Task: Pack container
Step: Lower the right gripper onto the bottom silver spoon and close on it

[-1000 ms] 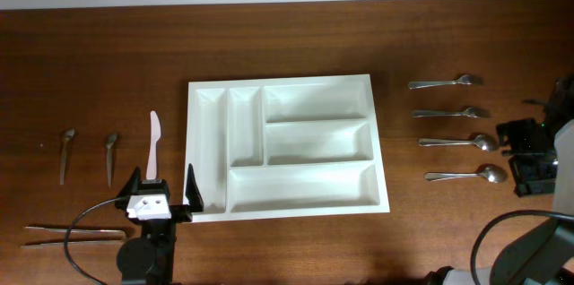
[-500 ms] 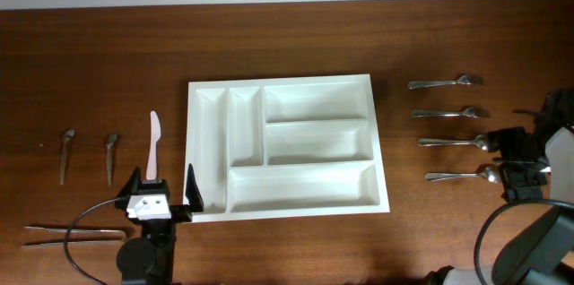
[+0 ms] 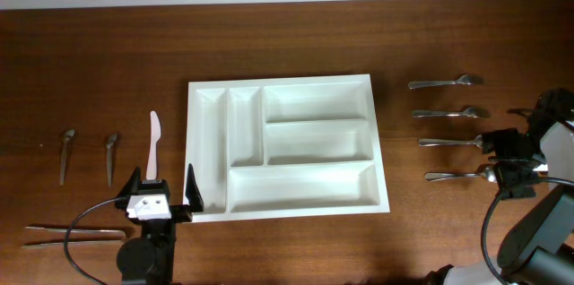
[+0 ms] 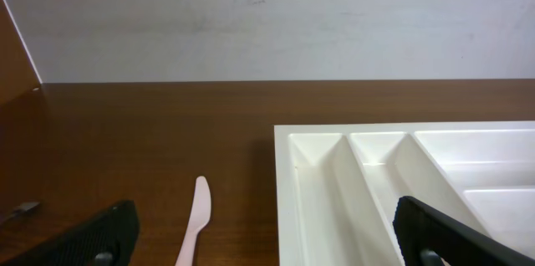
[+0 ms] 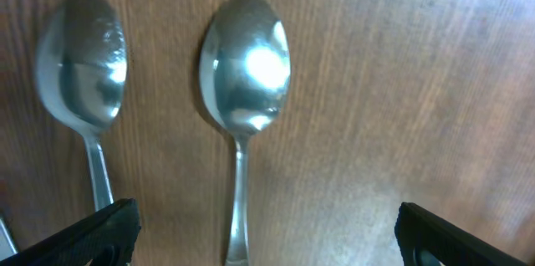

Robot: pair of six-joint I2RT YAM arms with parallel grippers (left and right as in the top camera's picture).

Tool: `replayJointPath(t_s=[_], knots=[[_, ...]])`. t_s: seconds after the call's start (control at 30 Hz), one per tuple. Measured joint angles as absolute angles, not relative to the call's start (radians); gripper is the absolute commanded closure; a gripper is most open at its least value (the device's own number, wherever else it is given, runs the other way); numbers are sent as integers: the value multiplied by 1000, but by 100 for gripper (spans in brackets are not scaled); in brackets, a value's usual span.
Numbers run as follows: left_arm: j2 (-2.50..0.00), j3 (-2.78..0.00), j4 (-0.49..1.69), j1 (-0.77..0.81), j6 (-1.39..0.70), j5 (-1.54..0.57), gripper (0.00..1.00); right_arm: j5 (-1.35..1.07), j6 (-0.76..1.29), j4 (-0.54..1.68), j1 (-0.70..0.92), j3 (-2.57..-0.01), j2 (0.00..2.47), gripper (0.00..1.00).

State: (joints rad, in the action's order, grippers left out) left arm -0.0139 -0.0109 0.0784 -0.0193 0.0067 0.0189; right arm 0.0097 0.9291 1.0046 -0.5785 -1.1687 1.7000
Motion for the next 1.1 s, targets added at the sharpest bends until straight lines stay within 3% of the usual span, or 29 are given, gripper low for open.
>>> replayJointPath(t_s=[1.1], knots=[[-14,-11,78,-19,7,19,1,11,921,877,-482,-1060,1744,1]])
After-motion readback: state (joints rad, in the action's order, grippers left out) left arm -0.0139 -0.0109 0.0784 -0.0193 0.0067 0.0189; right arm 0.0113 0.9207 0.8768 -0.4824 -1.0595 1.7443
